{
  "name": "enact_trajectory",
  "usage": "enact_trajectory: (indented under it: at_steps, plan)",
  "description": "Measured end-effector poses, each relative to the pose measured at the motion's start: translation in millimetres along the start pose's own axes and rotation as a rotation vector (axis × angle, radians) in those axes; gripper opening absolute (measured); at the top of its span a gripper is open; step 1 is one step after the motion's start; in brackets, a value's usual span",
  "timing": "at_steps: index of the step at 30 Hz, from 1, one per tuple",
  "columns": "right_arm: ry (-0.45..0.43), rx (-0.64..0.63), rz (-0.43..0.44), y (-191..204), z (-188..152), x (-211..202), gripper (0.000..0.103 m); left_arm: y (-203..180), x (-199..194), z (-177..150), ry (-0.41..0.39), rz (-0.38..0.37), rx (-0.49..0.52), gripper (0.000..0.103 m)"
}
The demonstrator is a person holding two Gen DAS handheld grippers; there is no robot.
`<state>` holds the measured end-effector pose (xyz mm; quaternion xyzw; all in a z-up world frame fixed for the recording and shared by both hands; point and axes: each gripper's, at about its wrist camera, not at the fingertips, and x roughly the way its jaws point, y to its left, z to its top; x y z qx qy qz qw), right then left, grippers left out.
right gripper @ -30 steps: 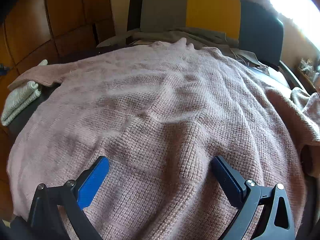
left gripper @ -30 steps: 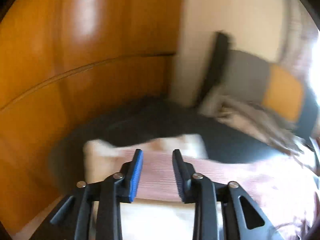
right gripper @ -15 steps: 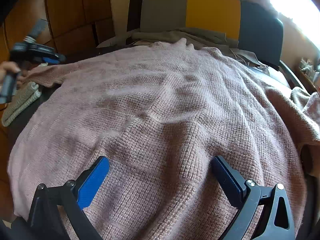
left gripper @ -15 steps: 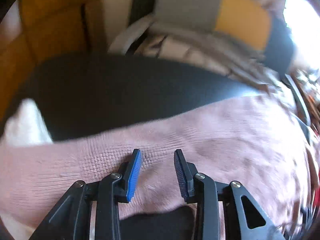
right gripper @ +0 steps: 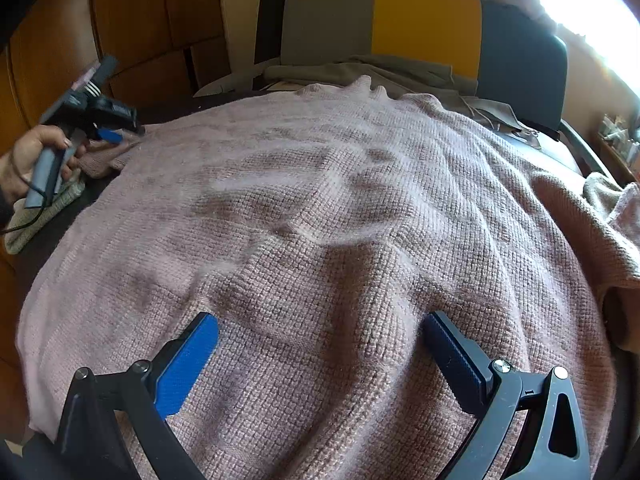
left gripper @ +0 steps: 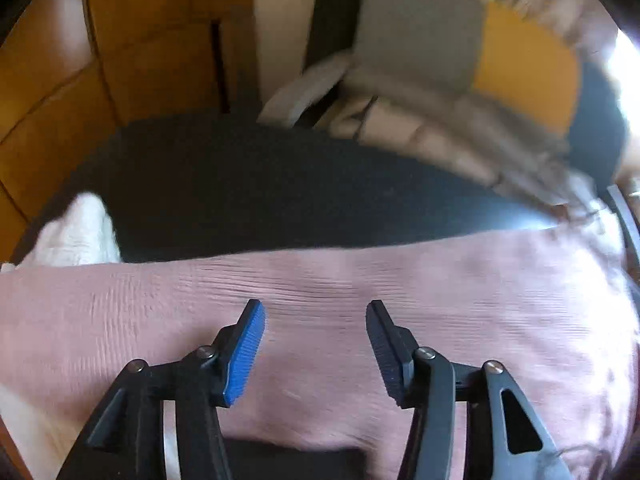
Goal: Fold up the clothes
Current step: 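Release the sleeve with the left gripper and hold the right gripper over the sweater, then move the right gripper to the pink sleeve cuff beside the red sweater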
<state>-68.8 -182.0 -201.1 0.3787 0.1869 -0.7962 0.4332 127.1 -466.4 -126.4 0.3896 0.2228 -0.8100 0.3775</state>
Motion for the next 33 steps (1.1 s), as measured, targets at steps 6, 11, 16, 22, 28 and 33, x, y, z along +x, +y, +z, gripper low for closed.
enact_trajectory:
  at_steps: [6,11,16,22,28,33]
  plan:
    - [-0.005,0.003,0.005,1.8,-1.0,-0.4,0.103,-93.2,-42.8,-45.5,-0.084,-0.168,0.088,0.057]
    - [-0.006,0.01,0.016,-0.7,-0.2,-0.7,0.103,-134.2,-15.9,-81.0,-0.042,-0.156,0.169,0.063]
    - [-0.001,0.007,0.013,-0.2,0.2,-0.8,0.103,-140.6,-10.4,-81.6,-0.027,-0.171,0.168,0.07]
    - [-0.017,0.106,0.143,-33.5,7.6,-30.2,0.103,-133.6,-14.1,-83.4,-0.036,-0.177,0.16,0.07]
    - [-0.209,0.422,-0.027,-192.7,22.0,-104.6,0.1,-127.0,-8.7,-86.1,-0.044,-0.186,0.149,0.071]
    - [-0.195,0.614,-0.213,-305.2,27.7,-113.6,0.062,-124.7,2.7,-80.7,-0.048,-0.196,0.141,0.072]
